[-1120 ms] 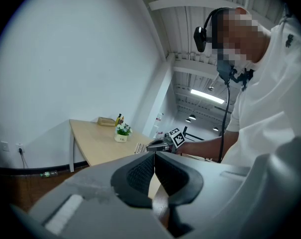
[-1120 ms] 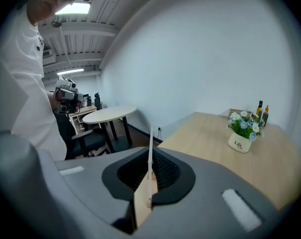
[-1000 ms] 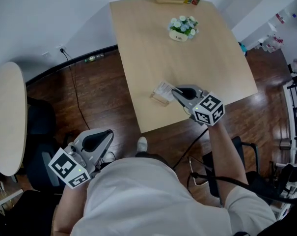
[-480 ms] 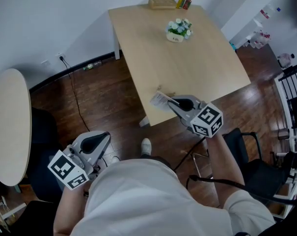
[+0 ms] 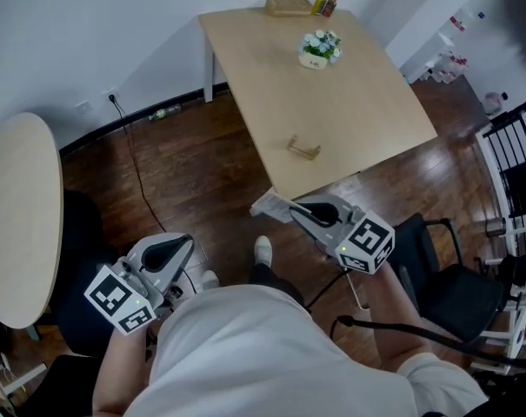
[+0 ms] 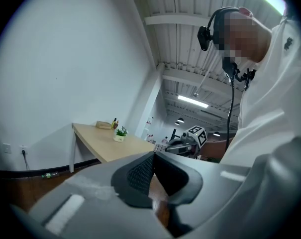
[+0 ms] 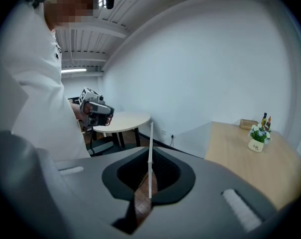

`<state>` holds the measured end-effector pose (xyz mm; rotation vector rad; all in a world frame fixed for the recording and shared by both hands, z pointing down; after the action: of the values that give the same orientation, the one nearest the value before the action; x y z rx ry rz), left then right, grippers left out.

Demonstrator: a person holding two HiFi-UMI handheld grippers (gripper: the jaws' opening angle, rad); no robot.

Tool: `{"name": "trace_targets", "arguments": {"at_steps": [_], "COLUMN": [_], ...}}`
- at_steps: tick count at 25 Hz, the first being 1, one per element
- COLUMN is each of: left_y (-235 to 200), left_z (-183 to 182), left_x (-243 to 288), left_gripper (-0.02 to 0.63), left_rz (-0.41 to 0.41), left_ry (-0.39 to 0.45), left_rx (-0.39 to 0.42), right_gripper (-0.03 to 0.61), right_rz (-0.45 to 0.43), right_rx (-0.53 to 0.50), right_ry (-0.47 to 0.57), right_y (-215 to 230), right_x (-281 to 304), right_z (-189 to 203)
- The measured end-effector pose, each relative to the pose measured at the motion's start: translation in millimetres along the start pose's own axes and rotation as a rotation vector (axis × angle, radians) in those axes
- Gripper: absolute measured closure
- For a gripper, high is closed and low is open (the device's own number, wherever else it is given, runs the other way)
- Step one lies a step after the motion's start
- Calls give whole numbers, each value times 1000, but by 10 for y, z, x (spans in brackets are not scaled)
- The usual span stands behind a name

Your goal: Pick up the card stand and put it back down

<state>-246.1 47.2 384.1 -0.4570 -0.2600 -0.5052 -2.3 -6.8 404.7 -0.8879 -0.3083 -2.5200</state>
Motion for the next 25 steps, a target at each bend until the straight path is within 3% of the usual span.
{"name": "trace_targets", "arguments": {"at_steps": [13,19,25], "left_y": [56,92,66], "left_z": [304,321,273], "left_x": [-341,-369,-354], "left_gripper": [617,618,620], "left_rz": [77,80,84], "left_ry": [-25,-30,-11], "left_rx": [18,50,36], "right_gripper": [558,558,558], "right_rz": [-16,-25,-11], "right_rx": [0,-38,-10], "right_ry": [25,34,35], "right_y": [-1048,-1196,-1141], "right_x": [-120,-152,-184], "right_z": [-196,-263,-243]}}
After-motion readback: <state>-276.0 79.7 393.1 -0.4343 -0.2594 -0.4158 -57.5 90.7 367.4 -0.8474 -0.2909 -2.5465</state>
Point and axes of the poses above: the fingertips, and each gripper's own axes: x forward along the fingers, y to its right, z out of its underside, the point moved 4 cm from there along -x, backward along the fingers, and after that the axes turned 13 degrees about -y, right-handed, at the moved point
